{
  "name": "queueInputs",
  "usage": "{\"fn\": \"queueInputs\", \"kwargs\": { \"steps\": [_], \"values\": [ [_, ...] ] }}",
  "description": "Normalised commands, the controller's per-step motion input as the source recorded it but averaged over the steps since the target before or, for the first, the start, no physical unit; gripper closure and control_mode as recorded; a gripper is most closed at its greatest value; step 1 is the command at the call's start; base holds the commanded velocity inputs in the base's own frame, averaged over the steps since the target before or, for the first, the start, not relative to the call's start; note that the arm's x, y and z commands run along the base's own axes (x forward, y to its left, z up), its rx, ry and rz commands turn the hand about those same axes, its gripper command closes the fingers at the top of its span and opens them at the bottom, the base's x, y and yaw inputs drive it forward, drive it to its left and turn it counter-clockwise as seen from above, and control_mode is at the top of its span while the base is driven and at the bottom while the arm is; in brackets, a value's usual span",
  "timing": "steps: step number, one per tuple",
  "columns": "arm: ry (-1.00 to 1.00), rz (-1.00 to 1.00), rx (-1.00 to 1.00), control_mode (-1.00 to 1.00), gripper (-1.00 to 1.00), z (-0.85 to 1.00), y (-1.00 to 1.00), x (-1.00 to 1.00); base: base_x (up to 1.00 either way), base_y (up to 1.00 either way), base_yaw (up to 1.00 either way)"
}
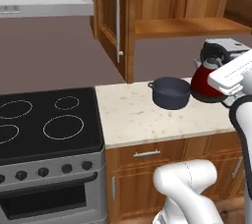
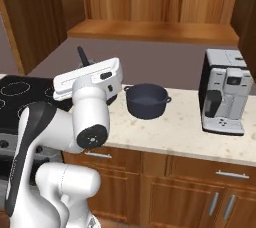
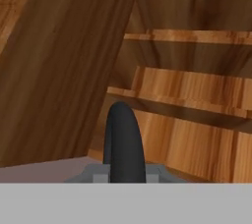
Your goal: Pick the kettle from the cabinet and place it on a stove burner. Then pick the pot from the counter and place it on another stove burner. Finally, turn both burners on.
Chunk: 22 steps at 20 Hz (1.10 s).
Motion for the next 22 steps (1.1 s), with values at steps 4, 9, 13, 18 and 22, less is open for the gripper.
{"fn": "queueInputs", "kwargs": {
  "steps": [4,9,13,18,22],
  "values": [
    [0.0,0.0,0.0,1.0,1.0,0.0,0.0,0.0,-0.42,0.5,0.0],
    [0.0,0.0,0.0,1.0,1.0,0.0,0.0,0.0,-0.47,0.48,0.0],
    [0.0,0.0,0.0,1.0,1.0,0.0,0.0,0.0,-0.45,0.53,0.0],
    [0.0,0.0,0.0,1.0,1.0,0.0,0.0,0.0,-0.45,0.57,0.0],
    [0.0,0.0,0.0,1.0,1.0,0.0,0.0,0.0,-0.39,0.64,0.0]
  ]
}}
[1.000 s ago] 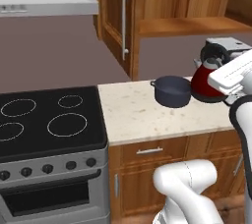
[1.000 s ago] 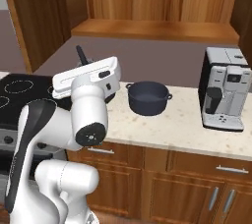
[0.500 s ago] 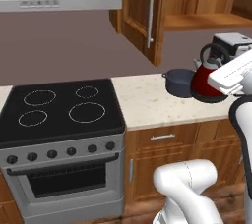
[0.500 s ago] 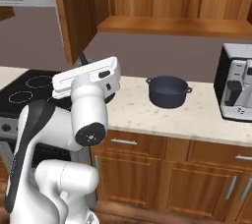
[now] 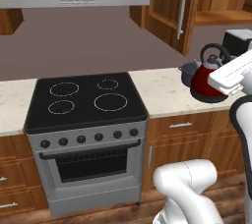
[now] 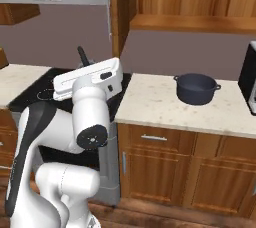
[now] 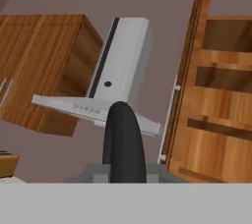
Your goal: Pick the kettle from the cabinet and place it on a stove burner. Then pick the pot from the counter and place it on another stove burner. Finally, turn both burners on.
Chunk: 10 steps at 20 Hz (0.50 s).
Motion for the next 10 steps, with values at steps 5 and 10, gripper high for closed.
{"fn": "queueInputs", "kwargs": {
  "steps": [5,10],
  "values": [
    [0.0,0.0,0.0,1.0,1.0,0.0,0.0,0.0,-0.32,0.66,-0.01],
    [0.0,0.0,0.0,1.0,1.0,0.0,0.0,0.0,0.03,0.7,-0.08]
  ]
}}
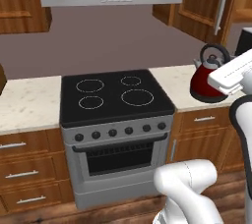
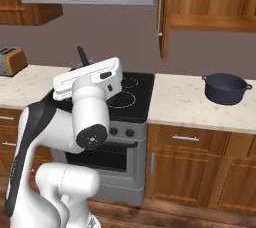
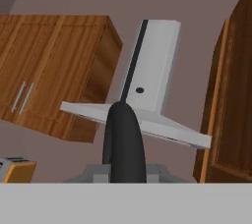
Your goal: Pick the kettle from the cabinet and place it on a stove burner. Then pick the pot from the counter and place it on another stove burner. Finally, turn both burners on.
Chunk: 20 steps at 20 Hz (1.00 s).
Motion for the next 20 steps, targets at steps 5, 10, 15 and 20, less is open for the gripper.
{"fn": "queueInputs", "kwargs": {
  "steps": [5,10,15,20],
  "values": [
    [0.0,0.0,0.0,1.0,1.0,0.0,0.0,0.0,0.13,0.56,-0.09],
    [0.0,0.0,0.0,1.0,1.0,0.0,0.0,0.0,0.19,0.34,-0.09],
    [0.0,0.0,0.0,1.0,1.0,0.0,0.0,0.0,0.28,0.16,-0.07],
    [0.0,0.0,0.0,1.0,1.0,0.0,0.0,0.0,0.38,0.24,-0.06]
  ]
}}
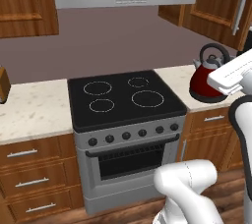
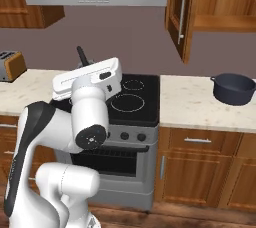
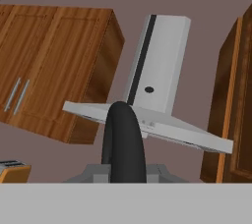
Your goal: Pick the kettle from the cabinet and place it on a stove burner. Then pick the pot from the counter and place it on another stove burner. Finally, turn both burners on.
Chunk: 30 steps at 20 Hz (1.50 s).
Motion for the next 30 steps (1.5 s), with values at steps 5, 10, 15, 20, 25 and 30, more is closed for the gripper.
{"fn": "queueInputs", "kwargs": {
  "steps": [5,10,15,20,25,30],
  "values": [
    [0.0,0.0,0.0,1.0,1.0,0.0,0.0,0.0,0.41,0.27,0.0],
    [0.0,0.0,0.0,1.0,1.0,0.0,0.0,0.0,0.41,0.28,-0.01],
    [0.0,0.0,0.0,1.0,1.0,0.0,0.0,0.0,0.36,0.36,-0.05],
    [0.0,0.0,0.0,1.0,1.0,0.0,0.0,0.0,0.23,0.56,-0.08],
    [0.0,0.0,0.0,1.0,1.0,0.0,0.0,0.0,0.28,0.52,-0.1],
    [0.0,0.0,0.0,1.0,1.0,0.0,0.0,0.0,0.43,0.23,-0.08]
  ]
}}
